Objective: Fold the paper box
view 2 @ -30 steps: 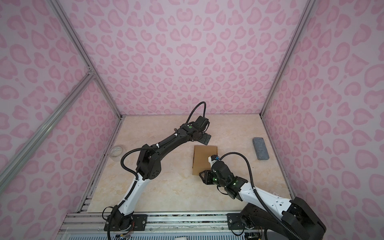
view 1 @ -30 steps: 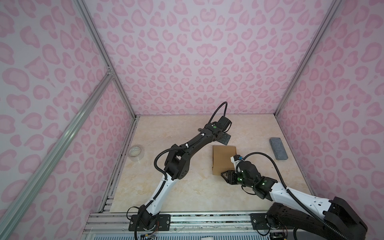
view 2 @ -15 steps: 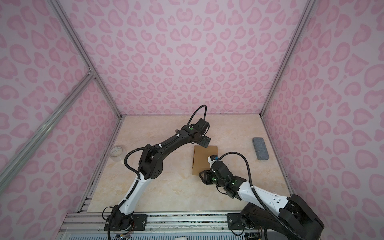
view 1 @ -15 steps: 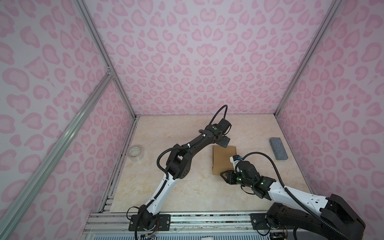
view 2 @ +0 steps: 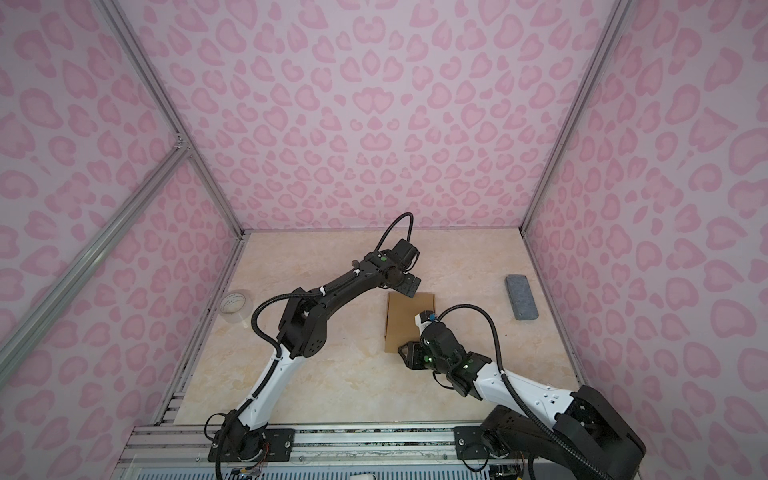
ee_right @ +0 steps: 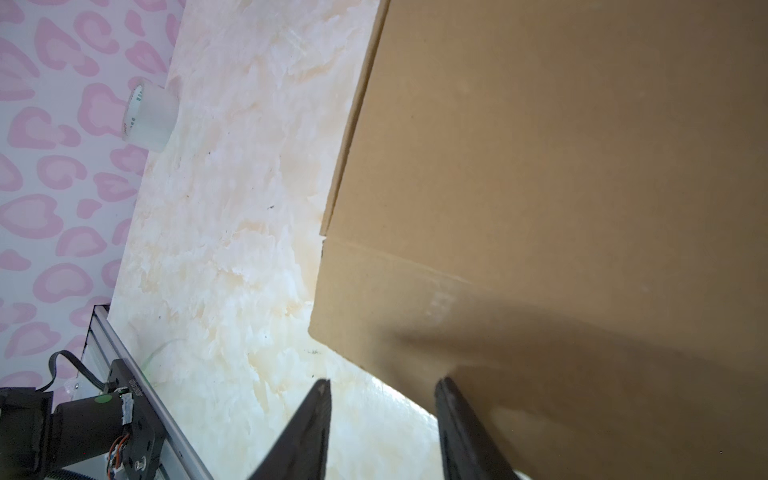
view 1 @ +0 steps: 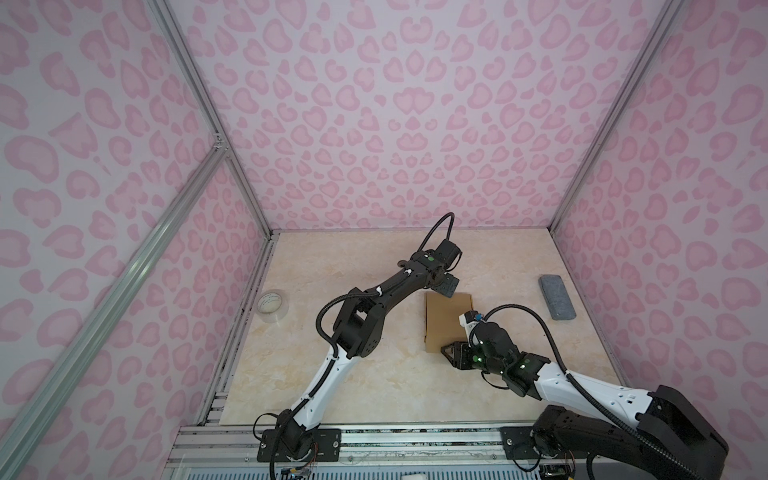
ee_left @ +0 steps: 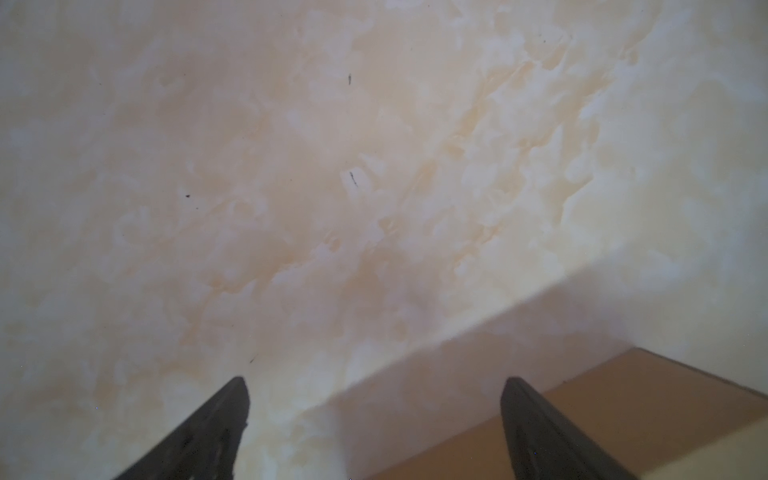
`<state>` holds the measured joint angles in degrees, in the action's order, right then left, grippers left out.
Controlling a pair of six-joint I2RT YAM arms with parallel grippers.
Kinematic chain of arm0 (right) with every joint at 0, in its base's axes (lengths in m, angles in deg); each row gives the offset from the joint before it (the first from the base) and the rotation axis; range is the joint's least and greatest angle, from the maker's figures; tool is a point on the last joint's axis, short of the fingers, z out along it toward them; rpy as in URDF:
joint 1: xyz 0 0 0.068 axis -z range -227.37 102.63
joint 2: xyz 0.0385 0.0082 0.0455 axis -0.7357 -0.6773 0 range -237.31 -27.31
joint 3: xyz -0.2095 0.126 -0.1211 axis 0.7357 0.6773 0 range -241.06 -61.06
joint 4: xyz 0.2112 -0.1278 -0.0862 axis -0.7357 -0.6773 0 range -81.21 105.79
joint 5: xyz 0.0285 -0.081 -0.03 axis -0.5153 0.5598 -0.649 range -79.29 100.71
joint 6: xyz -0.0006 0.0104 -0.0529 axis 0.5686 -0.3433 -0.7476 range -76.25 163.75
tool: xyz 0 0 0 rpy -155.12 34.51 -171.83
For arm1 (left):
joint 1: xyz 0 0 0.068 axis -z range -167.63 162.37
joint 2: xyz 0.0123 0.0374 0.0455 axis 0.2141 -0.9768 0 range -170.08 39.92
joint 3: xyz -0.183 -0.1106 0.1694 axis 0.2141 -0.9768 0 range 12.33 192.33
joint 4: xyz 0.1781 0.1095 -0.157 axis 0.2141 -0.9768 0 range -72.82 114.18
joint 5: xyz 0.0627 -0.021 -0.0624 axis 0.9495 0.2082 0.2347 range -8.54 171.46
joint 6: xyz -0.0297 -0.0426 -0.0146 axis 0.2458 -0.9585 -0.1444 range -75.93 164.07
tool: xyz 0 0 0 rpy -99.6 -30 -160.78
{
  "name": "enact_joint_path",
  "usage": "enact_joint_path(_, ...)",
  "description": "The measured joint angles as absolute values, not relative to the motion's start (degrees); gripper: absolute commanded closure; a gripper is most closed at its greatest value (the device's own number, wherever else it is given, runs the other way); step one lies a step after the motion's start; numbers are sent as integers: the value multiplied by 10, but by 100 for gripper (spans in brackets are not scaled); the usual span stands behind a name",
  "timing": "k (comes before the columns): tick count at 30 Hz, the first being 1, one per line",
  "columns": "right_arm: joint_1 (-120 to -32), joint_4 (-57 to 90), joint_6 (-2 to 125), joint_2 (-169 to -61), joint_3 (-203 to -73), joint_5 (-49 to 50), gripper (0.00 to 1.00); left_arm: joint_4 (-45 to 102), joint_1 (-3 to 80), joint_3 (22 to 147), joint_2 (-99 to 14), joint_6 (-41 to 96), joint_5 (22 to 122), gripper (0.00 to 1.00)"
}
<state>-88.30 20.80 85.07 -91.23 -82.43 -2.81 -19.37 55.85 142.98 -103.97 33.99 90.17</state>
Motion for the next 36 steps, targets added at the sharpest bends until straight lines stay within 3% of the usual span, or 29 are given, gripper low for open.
enact_joint_path(36, -863, 240, 838, -938, -810, -31, 57, -181, 558, 1422, -1045, 336, 892, 2)
